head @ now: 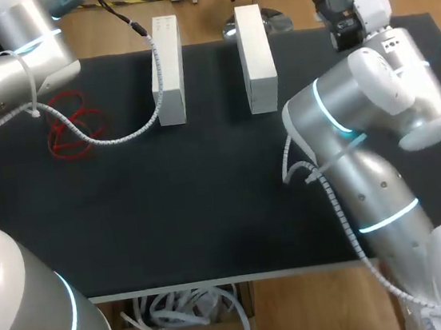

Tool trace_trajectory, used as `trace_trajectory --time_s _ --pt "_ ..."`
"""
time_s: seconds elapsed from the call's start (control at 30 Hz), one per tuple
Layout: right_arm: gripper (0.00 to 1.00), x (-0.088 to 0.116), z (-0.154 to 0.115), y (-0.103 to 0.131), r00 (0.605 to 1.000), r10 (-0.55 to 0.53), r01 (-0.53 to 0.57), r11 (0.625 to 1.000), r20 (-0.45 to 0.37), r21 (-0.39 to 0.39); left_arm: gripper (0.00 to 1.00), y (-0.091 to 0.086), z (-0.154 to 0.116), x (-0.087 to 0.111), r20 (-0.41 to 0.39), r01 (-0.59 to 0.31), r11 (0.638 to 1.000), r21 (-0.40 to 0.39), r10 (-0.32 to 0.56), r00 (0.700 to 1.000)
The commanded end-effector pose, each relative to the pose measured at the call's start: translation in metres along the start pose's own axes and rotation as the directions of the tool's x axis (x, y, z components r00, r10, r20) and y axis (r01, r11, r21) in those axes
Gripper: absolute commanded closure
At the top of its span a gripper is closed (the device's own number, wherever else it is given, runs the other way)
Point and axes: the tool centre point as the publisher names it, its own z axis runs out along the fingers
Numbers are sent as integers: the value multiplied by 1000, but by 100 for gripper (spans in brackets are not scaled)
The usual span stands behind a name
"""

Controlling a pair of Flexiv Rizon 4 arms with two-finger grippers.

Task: Grab the tape and strap the tape.

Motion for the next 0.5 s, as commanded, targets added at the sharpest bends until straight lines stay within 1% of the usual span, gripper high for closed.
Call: trace_trajectory --time_s 0.03,0.13,0.3,0.37,0.5 --pt "0 1 -2 -3 999 11 -39 821 -52 -570 100 0 0 -1 -2 -1 1000 1 1 1000" --pt "0 6 -1 -5 999 25 -40 815 -34 -578 100 0 0 -1 -2 -1 1000 1 1 1000" --pt "0 22 -1 -13 998 60 -55 834 -8 -549 100 0 0 -1 -2 -1 1000 1 1 1000" --pt "0 32 -1 -9 998 61 -59 836 -14 -546 100 0 0 -1 -2 -1 1000 1 1 1000" --pt "0 38 -5 -1 999 43 -39 831 -6 -555 100 0 0 -1 -2 -1 1000 1 1 1000"
